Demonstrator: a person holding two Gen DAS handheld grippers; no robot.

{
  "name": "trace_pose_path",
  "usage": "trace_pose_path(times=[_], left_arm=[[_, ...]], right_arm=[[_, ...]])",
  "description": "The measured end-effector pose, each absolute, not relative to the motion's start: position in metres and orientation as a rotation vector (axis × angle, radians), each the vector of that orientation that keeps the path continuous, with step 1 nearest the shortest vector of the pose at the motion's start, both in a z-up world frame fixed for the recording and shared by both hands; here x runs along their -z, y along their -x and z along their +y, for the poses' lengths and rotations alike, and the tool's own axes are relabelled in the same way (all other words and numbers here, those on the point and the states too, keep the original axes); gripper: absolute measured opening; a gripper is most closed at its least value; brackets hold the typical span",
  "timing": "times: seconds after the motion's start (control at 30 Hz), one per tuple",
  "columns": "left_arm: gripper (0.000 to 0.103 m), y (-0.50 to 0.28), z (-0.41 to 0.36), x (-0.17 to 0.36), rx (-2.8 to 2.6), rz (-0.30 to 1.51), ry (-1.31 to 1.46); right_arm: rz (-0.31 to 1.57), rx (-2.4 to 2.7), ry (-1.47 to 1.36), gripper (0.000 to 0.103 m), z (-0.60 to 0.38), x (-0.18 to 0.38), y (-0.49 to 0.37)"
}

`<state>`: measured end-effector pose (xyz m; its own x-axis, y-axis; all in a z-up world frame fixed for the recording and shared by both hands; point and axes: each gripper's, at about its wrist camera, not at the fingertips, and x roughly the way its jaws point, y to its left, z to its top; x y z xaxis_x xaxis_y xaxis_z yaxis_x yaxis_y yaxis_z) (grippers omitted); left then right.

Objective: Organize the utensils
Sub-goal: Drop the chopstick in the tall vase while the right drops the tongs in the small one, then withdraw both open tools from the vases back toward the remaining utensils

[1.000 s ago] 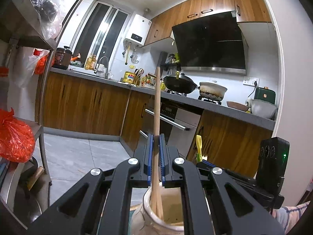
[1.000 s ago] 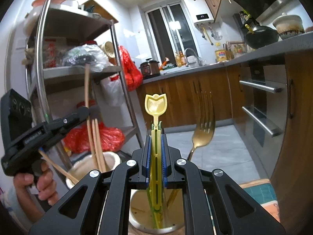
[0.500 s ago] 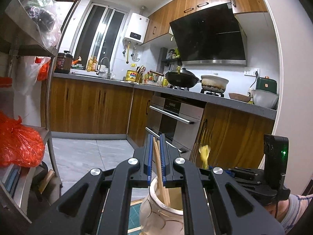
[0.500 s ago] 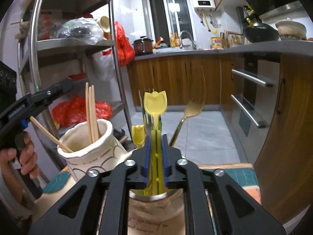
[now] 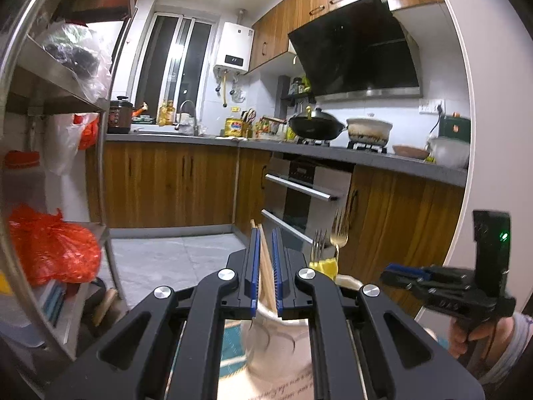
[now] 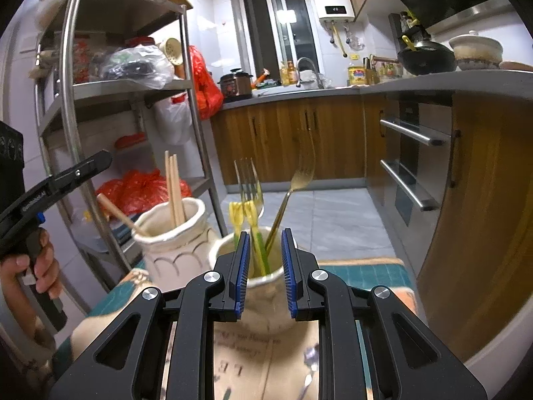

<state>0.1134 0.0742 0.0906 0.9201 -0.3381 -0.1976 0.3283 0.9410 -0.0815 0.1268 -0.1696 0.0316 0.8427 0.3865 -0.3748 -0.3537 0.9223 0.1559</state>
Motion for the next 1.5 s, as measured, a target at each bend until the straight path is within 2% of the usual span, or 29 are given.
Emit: trace_pose_path(times=[0.03, 0.07, 0.1, 0.17, 0.2, 0.27, 0.37, 0.5, 0.57, 1.03, 1.5], left_arm=[[0.008, -0.109, 0.073, -0.090, 0.332, 0.217, 0.038], [0.015, -0.102, 0.071, -0.090, 0.321, 0.224, 0.027], [0.028, -0.097, 0.069, -0.089, 0.312, 0.226, 0.018], [0.044, -0.084, 0.065, -0.087, 0.300, 0.226, -0.004], [0.049, -0.078, 0.063, -0.086, 0.298, 0.227, -0.014], [0.058, -0.067, 0.057, -0.083, 0.290, 0.237, -0.029], [0.072, -0.053, 0.049, -0.078, 0.289, 0.249, -0.036], [0.091, -0.039, 0.042, -0.067, 0.278, 0.274, -0.038], [0.097, -0.033, 0.038, -0.062, 0.272, 0.279, -0.036], [0.097, -0.025, 0.002, -0.021, 0.286, 0.396, -0.060], [0.097, -0.036, -0.022, -0.011, 0.313, 0.451, -0.099]], right_arm=[[0.410, -0.388, -0.084, 0.029, -0.172, -0.032, -0.121], [0.408, -0.386, -0.089, 0.033, -0.174, -0.032, -0.116], [0.407, -0.384, -0.091, 0.035, -0.174, -0.032, -0.113], [0.405, -0.376, -0.092, 0.041, -0.178, -0.032, -0.105], [0.404, -0.372, -0.091, 0.043, -0.180, -0.033, -0.101], [0.406, -0.368, -0.098, 0.057, -0.183, -0.032, -0.095], [0.414, -0.359, -0.109, 0.071, -0.189, -0.030, -0.089], [0.441, -0.344, -0.104, 0.084, -0.194, -0.021, -0.084], [0.458, -0.335, -0.090, 0.091, -0.196, -0.016, -0.083], [0.568, -0.304, 0.122, 0.095, -0.201, 0.019, -0.096], [0.672, -0.391, 0.085, 0.093, -0.208, 0.008, -0.134]])
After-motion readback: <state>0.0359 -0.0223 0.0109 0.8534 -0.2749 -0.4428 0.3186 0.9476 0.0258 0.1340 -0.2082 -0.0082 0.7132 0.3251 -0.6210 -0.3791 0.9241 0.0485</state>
